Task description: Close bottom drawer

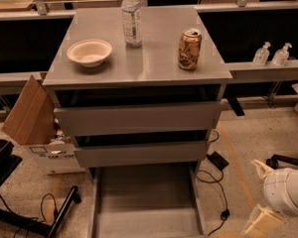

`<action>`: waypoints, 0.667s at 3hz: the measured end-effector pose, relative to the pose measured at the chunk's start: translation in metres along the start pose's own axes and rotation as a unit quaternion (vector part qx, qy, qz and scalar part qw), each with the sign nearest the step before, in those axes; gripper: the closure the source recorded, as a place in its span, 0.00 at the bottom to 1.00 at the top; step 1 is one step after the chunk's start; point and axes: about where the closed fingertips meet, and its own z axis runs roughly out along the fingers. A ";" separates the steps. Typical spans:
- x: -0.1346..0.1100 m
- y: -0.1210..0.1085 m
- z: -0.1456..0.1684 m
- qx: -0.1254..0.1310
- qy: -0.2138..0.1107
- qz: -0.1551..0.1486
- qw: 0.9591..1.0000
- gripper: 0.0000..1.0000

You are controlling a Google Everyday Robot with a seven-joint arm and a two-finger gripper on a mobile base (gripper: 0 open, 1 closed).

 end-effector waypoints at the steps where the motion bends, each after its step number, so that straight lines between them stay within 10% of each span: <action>1: 0.001 0.002 0.003 0.000 -0.002 0.002 1.000 0.00; 2: 0.014 0.022 0.038 0.007 -0.023 0.030 0.999 0.00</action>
Offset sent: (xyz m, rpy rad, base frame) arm -0.0305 0.0194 -0.1182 0.1539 -0.0260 -0.1384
